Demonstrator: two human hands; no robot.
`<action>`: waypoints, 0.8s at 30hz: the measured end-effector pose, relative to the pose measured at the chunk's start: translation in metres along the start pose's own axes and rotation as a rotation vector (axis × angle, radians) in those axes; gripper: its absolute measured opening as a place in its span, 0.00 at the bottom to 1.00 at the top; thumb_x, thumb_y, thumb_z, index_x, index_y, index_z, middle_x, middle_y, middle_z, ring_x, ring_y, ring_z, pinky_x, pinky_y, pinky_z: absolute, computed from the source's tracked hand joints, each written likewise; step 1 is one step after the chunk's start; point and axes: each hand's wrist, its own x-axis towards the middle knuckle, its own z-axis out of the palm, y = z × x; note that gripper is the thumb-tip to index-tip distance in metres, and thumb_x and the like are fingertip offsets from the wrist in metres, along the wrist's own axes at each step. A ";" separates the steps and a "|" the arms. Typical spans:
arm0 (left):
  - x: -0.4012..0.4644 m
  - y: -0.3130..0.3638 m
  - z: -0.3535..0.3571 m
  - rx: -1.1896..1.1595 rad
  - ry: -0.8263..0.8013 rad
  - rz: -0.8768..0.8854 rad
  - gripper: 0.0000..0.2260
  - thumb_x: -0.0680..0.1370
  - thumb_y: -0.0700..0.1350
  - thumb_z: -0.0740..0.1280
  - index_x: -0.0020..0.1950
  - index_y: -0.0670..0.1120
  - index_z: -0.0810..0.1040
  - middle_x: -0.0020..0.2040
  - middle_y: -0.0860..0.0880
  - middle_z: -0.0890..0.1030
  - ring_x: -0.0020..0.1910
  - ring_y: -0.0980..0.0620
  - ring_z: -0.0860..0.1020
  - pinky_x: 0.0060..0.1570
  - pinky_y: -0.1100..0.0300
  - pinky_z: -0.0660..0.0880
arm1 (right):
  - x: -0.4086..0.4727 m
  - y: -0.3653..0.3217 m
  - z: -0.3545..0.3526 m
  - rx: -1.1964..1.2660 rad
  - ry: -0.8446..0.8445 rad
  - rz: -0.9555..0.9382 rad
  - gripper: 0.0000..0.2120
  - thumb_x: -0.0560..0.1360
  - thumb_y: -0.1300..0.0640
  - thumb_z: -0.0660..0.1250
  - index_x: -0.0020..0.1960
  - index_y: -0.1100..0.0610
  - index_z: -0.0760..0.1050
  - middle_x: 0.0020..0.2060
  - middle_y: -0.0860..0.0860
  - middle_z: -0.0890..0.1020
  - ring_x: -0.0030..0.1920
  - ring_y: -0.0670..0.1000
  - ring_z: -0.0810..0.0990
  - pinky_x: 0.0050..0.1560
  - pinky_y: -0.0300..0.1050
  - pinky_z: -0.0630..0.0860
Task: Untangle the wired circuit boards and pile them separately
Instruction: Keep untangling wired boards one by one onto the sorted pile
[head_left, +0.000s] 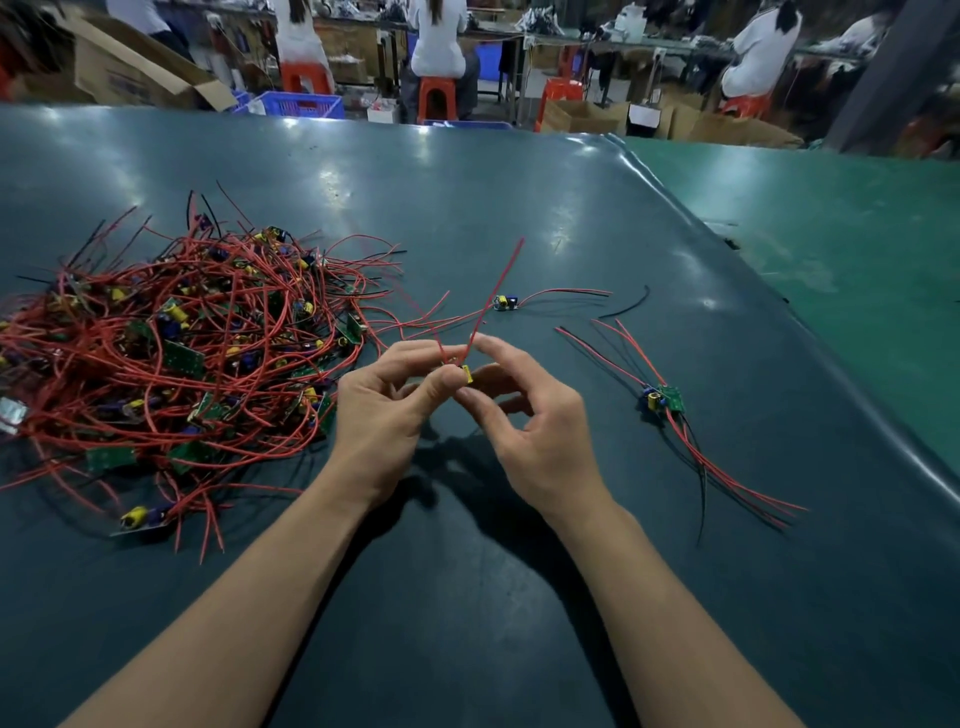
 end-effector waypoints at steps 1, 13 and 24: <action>0.000 0.002 -0.001 -0.002 -0.014 0.009 0.17 0.68 0.42 0.71 0.56 0.44 0.80 0.47 0.45 0.81 0.47 0.60 0.79 0.50 0.67 0.75 | 0.000 0.000 -0.001 0.020 -0.001 0.004 0.19 0.73 0.62 0.73 0.63 0.61 0.77 0.45 0.49 0.82 0.45 0.44 0.82 0.46 0.31 0.75; -0.004 -0.002 -0.006 0.521 -0.241 0.380 0.17 0.80 0.41 0.63 0.69 0.45 0.73 0.67 0.49 0.76 0.69 0.49 0.71 0.69 0.44 0.66 | 0.002 -0.013 0.000 0.418 0.008 0.210 0.16 0.76 0.61 0.63 0.60 0.45 0.74 0.45 0.49 0.86 0.43 0.48 0.84 0.47 0.47 0.82; -0.007 0.002 -0.002 0.473 0.002 0.388 0.14 0.76 0.43 0.71 0.61 0.45 0.77 0.50 0.57 0.81 0.41 0.58 0.80 0.44 0.64 0.76 | 0.003 -0.019 -0.003 0.720 -0.102 0.435 0.11 0.74 0.51 0.67 0.53 0.51 0.83 0.45 0.49 0.86 0.40 0.51 0.85 0.29 0.40 0.78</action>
